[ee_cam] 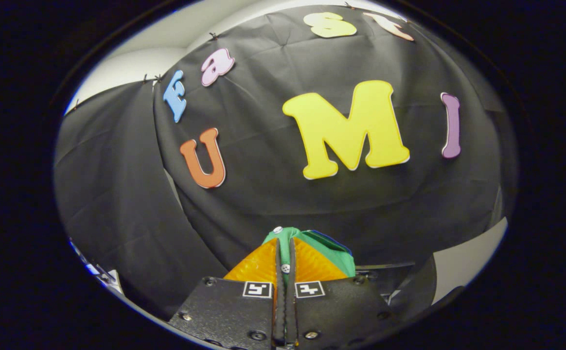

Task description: Put the clothes into the washing machine and then close the washing machine lid.

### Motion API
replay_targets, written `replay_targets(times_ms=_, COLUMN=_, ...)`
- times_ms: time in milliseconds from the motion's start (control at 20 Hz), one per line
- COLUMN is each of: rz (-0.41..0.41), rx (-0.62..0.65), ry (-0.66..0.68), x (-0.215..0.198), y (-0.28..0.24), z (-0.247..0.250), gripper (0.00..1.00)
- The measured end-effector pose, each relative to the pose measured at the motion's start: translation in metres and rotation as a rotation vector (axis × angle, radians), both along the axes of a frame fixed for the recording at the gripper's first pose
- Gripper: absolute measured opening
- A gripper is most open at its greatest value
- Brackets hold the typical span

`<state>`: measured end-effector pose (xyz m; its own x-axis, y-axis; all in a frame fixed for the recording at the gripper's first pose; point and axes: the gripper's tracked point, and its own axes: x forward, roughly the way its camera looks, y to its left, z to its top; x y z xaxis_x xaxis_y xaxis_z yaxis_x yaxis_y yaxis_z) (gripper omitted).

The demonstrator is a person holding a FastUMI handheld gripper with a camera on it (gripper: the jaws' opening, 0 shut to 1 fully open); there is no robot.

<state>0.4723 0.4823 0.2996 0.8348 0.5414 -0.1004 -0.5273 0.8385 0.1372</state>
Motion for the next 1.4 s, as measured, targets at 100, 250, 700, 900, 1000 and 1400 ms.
replay_targets(times_ms=100, rz=-0.005, rx=-0.033, ry=0.036, x=0.009, y=0.001, z=-0.028, gripper=0.05)
replay_targets(times_ms=250, rz=-0.009, rx=-0.071, ry=0.093, x=0.023, y=0.004, z=-0.068, gripper=0.04)
replay_targets(times_ms=700, rz=-0.028, rx=-0.183, ry=0.3, x=0.031, y=-0.009, z=-0.184, gripper=0.05)
replay_targets(times_ms=900, rz=-0.059, rx=-0.218, ry=0.405, x=0.032, y=-0.019, z=-0.234, gripper=0.05)
replay_targets(times_ms=1000, rz=-0.076, rx=-0.235, ry=0.456, x=0.033, y=-0.024, z=-0.256, gripper=0.05)
replay_targets(times_ms=1400, rz=-0.14, rx=-0.259, ry=0.634, x=0.027, y=-0.033, z=-0.315, gripper=0.04)
